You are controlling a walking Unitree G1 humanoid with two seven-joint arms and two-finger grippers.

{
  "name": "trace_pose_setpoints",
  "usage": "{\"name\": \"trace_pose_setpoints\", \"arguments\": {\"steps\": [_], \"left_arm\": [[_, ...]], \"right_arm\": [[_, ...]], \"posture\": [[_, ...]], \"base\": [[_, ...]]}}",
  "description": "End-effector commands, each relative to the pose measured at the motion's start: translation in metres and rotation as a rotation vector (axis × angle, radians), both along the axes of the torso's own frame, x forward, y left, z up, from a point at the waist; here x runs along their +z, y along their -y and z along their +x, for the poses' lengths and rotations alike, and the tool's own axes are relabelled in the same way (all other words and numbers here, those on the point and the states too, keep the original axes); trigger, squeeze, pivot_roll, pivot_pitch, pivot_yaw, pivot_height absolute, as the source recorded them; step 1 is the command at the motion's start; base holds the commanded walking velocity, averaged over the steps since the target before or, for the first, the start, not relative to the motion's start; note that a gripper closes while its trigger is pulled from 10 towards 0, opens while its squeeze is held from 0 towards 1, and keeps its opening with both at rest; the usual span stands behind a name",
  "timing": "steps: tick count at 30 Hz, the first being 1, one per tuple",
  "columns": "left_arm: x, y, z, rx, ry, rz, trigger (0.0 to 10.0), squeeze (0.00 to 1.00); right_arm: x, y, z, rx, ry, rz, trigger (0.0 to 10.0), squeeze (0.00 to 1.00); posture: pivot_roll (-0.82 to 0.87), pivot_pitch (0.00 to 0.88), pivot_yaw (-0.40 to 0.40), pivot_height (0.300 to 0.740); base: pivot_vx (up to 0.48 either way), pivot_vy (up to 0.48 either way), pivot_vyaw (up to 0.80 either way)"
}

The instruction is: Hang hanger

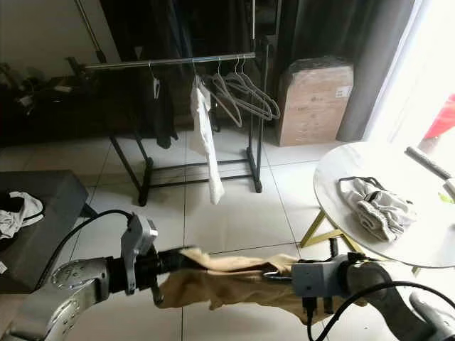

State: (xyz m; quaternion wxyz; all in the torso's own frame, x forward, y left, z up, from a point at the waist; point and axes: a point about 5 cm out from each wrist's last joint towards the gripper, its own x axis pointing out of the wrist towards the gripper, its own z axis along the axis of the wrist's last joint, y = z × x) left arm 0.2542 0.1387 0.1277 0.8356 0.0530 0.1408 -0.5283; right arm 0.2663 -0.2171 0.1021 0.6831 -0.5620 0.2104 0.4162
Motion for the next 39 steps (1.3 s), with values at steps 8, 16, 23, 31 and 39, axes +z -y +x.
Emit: {"name": "trace_pose_setpoints", "arguments": {"steps": [8, 16, 23, 31, 39], "left_arm": [[0.004, -0.001, -0.005, -0.065, 0.004, 0.068, 10.0, 1.00], [0.009, -0.007, -0.011, -0.139, -0.029, 0.079, 10.0, 1.00], [0.010, -0.019, -0.014, -0.144, -0.047, 0.134, 10.0, 1.00], [0.007, -0.023, -0.006, -0.058, -0.005, 0.136, 10.0, 0.00], [-0.003, -0.028, -0.023, -0.160, -0.068, 0.157, 10.0, 0.00]], "right_arm": [[0.008, -0.026, 0.000, 0.098, -0.056, 0.056, 0.0, 0.00], [0.001, -0.030, -0.002, 0.181, -0.121, 0.010, 0.0, 0.00], [-0.002, -0.033, -0.005, 0.207, -0.162, 0.017, 0.0, 0.00], [0.001, -0.039, 0.000, 0.195, -0.193, 0.130, 0.0, 0.00], [0.026, -0.081, 0.005, 0.362, -0.270, 0.299, 0.0, 0.00]], "posture": [[-0.08, 0.110, 0.018, 0.740], [-0.09, 0.105, 0.014, 0.740], [-0.08, 0.098, 0.028, 0.740], [-0.08, 0.076, 0.033, 0.740], [-0.07, 0.075, 0.037, 0.740]], "base": [[0.000, 0.000, 0.00], [0.000, 0.000, 0.00], [0.000, 0.000, 0.00], [0.000, 0.000, 0.00], [0.000, 0.000, 0.00]]}}
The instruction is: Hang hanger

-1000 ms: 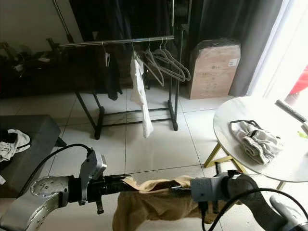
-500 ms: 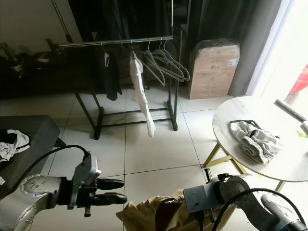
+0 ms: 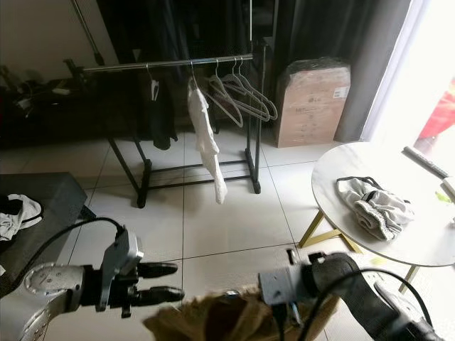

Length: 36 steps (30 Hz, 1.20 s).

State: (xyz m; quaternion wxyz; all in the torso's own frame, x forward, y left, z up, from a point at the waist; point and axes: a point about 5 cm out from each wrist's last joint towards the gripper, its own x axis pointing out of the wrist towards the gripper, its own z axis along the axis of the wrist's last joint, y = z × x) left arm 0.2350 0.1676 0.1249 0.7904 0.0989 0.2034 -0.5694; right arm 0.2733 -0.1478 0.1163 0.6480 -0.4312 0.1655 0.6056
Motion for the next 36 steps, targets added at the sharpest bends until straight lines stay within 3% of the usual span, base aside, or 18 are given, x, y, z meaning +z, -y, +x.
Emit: {"name": "trace_pose_setpoints", "arguments": {"steps": [1, 6, 14, 17, 21, 26, 29, 30, 33, 36], "left_arm": [[0.001, 0.000, -0.005, -0.050, -0.002, 0.011, 10.0, 0.00], [0.002, -0.009, -0.013, -0.165, 0.004, 0.058, 10.0, 0.00], [0.013, -0.006, -0.017, -0.279, 0.000, 0.027, 10.0, 0.00], [0.006, -0.009, -0.018, -0.318, 0.002, 0.142, 10.0, 0.00], [-0.003, -0.008, -0.015, -0.306, 0.026, 0.212, 10.0, 0.00], [-0.009, -0.008, -0.008, -0.208, 0.061, 0.222, 10.0, 0.00], [-0.003, -0.012, 0.000, -0.108, 0.106, 0.195, 10.0, 0.00], [0.002, -0.015, -0.002, -0.096, 0.112, 0.179, 10.0, 0.00], [0.006, -0.017, -0.005, -0.099, 0.113, 0.145, 10.0, 0.00], [0.003, -0.012, -0.010, -0.143, 0.090, 0.128, 10.0, 0.00]], "right_arm": [[0.012, -0.015, -0.001, 0.082, 0.016, 0.050, 0.0, 0.00], [0.004, -0.028, 0.002, 0.169, 0.002, -0.009, 0.0, 0.00], [-0.008, -0.032, -0.007, 0.211, -0.075, -0.015, 0.0, 0.00], [-0.012, -0.034, -0.010, 0.225, -0.104, -0.009, 0.0, 0.00], [-0.011, -0.039, -0.009, 0.229, -0.107, 0.004, 0.0, 0.00], [-0.007, -0.040, -0.004, 0.223, -0.090, 0.015, 0.0, 0.00], [-0.005, -0.029, 0.004, 0.184, -0.078, -0.004, 0.0, 0.00], [-0.004, -0.019, 0.011, 0.153, -0.069, -0.030, 0.0, 0.00], [-0.001, -0.009, 0.018, 0.127, -0.059, -0.055, 0.0, 0.00], [0.000, -0.010, 0.019, 0.134, -0.063, -0.057, 0.0, 0.00]], "posture": [[-0.07, 0.077, 0.037, 0.740], [-0.06, 0.077, 0.035, 0.740], [-0.06, 0.085, 0.037, 0.740], [-0.07, 0.089, 0.039, 0.740], [-0.06, 0.094, 0.042, 0.740], [-0.07, 0.094, 0.042, 0.740], [-0.05, 0.092, 0.041, 0.740], [-0.05, 0.088, 0.039, 0.740], [-0.05, 0.081, 0.034, 0.740], [-0.05, 0.074, 0.032, 0.740]], "base": [[0.000, 0.000, 0.00], [0.000, 0.000, 0.00], [0.000, 0.000, 0.00], [0.000, 0.000, 0.00], [0.000, 0.000, 0.00], [0.000, 0.000, 0.00], [0.000, 0.000, 0.00], [0.000, 0.000, 0.00], [0.000, 0.000, 0.00], [0.000, 0.000, 0.00]]}}
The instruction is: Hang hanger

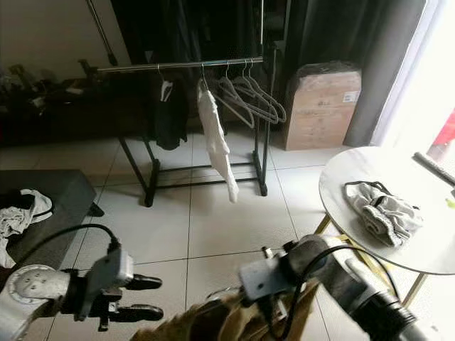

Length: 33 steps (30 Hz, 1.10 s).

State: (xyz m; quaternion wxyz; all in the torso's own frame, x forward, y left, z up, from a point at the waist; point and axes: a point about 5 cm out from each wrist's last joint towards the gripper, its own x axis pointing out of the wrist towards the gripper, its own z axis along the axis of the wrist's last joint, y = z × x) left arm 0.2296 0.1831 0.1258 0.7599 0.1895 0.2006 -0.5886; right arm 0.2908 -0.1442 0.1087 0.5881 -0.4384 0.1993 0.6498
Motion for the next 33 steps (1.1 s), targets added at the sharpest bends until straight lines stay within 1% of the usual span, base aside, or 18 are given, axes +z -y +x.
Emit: {"name": "trace_pose_setpoints", "arguments": {"steps": [1, 2, 5, 6, 8, 10, 11, 12, 13, 14, 16, 17, 18, 19, 21, 24, 28, 33], "left_arm": [[0.002, 0.004, -0.004, -0.041, -0.005, -0.008, 10.0, 0.00], [0.001, 0.009, -0.009, -0.087, -0.025, -0.011, 10.0, 0.00], [0.001, 0.015, -0.014, -0.145, -0.042, -0.013, 10.0, 0.00], [-0.001, 0.017, -0.012, -0.154, -0.019, 0.010, 10.0, 0.00], [-0.002, 0.019, -0.004, -0.128, 0.050, 0.032, 10.0, 0.00], [-0.002, 0.023, 0.006, -0.085, 0.117, 0.040, 10.0, 0.00], [-0.002, 0.025, 0.008, -0.076, 0.135, 0.042, 10.0, 0.00], [-0.002, 0.029, 0.011, -0.067, 0.175, 0.042, 10.0, 0.00], [-0.002, 0.030, 0.012, -0.062, 0.180, 0.038, 10.0, 0.00], [-0.002, 0.030, 0.012, -0.062, 0.180, 0.038, 10.0, 0.00], [-0.003, 0.034, 0.010, -0.055, 0.167, 0.002, 10.0, 0.00], [-0.003, 0.034, 0.010, -0.055, 0.167, 0.002, 10.0, 0.00], [-0.004, 0.036, 0.008, -0.062, 0.154, -0.008, 10.0, 0.00], [-0.007, 0.036, 0.003, -0.084, 0.108, -0.006, 10.0, 0.00], [-0.008, 0.035, 0.000, -0.102, 0.081, -0.001, 10.0, 0.00], [-0.003, 0.031, -0.007, -0.148, 0.041, -0.003, 10.0, 0.00], [0.003, 0.025, -0.009, -0.174, 0.027, 0.020, 10.0, 0.00], [-0.001, 0.025, -0.009, -0.173, 0.040, 0.049, 10.0, 0.00]], "right_arm": [[0.007, -0.007, 0.002, 0.031, 0.027, 0.033, 0.0, 0.00], [0.006, -0.011, 0.001, 0.044, 0.021, 0.037, 0.0, 0.00], [0.003, -0.018, -0.001, 0.066, 0.011, 0.048, 0.0, 0.00], [0.002, -0.022, -0.002, 0.081, 0.002, 0.057, 0.0, 0.00], [0.003, -0.026, -0.004, 0.100, -0.001, 0.066, 0.0, 0.00], [0.004, -0.029, -0.006, 0.121, -0.007, 0.072, 0.0, 0.00], [0.005, -0.029, -0.007, 0.128, -0.008, 0.075, 0.0, 0.00], [0.006, -0.031, -0.008, 0.135, -0.007, 0.080, 0.0, 0.00], [0.006, -0.031, -0.008, 0.137, -0.006, 0.080, 0.0, 0.00], [0.006, -0.031, -0.008, 0.137, -0.006, 0.080, 0.0, 0.00], [0.006, -0.032, -0.010, 0.143, -0.007, 0.080, 0.0, 0.00], [0.006, -0.032, -0.010, 0.143, -0.007, 0.080, 0.0, 0.00], [0.006, -0.032, -0.010, 0.145, -0.008, 0.080, 0.0, 0.00], [0.006, -0.033, -0.010, 0.148, -0.011, 0.082, 0.0, 0.00], [0.005, -0.034, -0.010, 0.149, -0.014, 0.082, 0.0, 0.00], [-0.002, -0.033, -0.009, 0.149, -0.015, 0.047, 0.0, 0.00], [-0.002, -0.034, -0.009, 0.144, -0.019, 0.056, 0.0, 0.00], [0.001, -0.037, -0.009, 0.147, -0.018, 0.070, 0.0, 0.00]], "posture": [[-0.05, 0.074, 0.032, 0.740], [-0.05, 0.067, 0.033, 0.740], [-0.05, 0.060, 0.034, 0.740], [-0.05, 0.058, 0.036, 0.740], [-0.05, 0.054, 0.037, 0.740], [-0.05, 0.050, 0.037, 0.740], [-0.05, 0.050, 0.037, 0.740], [-0.05, 0.047, 0.035, 0.740], [-0.05, 0.047, 0.035, 0.740], [-0.05, 0.047, 0.035, 0.740], [-0.06, 0.046, 0.033, 0.740], [-0.06, 0.046, 0.033, 0.740], [-0.06, 0.046, 0.033, 0.740], [-0.06, 0.049, 0.033, 0.740], [-0.06, 0.053, 0.033, 0.740], [-0.05, 0.056, 0.035, 0.740], [-0.04, 0.065, 0.035, 0.740], [-0.05, 0.070, 0.035, 0.740]], "base": [[0.000, 0.000, 0.00], [0.000, 0.000, 0.00], [0.000, 0.000, 0.00], [0.000, 0.000, 0.00], [0.000, 0.000, 0.00], [0.000, 0.000, 0.00], [0.000, 0.000, 0.00], [0.000, 0.000, 0.00], [0.000, 0.000, 0.00], [0.000, 0.000, 0.00], [0.000, 0.000, 0.00], [0.000, 0.000, 0.00], [0.000, 0.000, 0.00], [0.000, 0.000, 0.00], [0.000, 0.000, 0.00], [0.000, 0.000, 0.00], [0.000, 0.000, 0.00], [0.000, 0.000, 0.00]]}}
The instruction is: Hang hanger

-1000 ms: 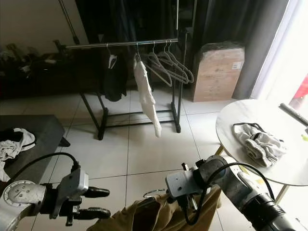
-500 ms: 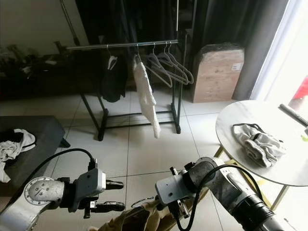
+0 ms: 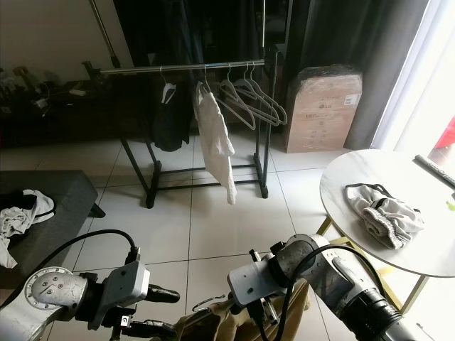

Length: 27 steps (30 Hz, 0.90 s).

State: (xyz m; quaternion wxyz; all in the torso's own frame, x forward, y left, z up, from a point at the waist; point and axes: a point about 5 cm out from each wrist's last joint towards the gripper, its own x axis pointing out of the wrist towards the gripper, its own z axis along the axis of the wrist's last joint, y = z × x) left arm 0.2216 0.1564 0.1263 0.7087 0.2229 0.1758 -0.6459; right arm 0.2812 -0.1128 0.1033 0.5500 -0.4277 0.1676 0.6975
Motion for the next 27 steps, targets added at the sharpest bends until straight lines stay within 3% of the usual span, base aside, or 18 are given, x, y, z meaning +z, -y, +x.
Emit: {"name": "trace_pose_setpoints", "arguments": {"steps": [1, 12, 26, 27], "left_arm": [[-0.003, -0.001, 0.000, 0.000, 0.015, 0.035, 10.0, 0.00], [-0.009, 0.018, 0.002, 0.025, 0.039, -0.020, 10.0, 0.00], [-0.010, 0.024, 0.002, 0.041, 0.086, -0.018, 10.0, 0.00], [-0.010, 0.025, 0.003, 0.044, 0.089, -0.020, 9.4, 0.00]], "right_arm": [[0.007, -0.006, 0.001, 0.019, 0.013, 0.036, 0.0, 0.00], [0.014, -0.016, 0.001, 0.045, -0.009, 0.065, 0.0, 0.00], [0.022, -0.027, 0.003, 0.068, -0.009, 0.090, 0.0, 0.00], [0.022, -0.027, 0.003, 0.068, -0.009, 0.090, 0.0, 0.00]], "posture": [[-0.05, 0.070, 0.034, 0.740], [-0.05, 0.080, 0.028, 0.740], [-0.05, 0.095, 0.024, 0.740], [-0.05, 0.095, 0.024, 0.740]], "base": [[0.000, 0.000, 0.00], [0.000, 0.000, 0.00], [0.000, 0.000, 0.00], [0.000, 0.000, 0.00]]}}
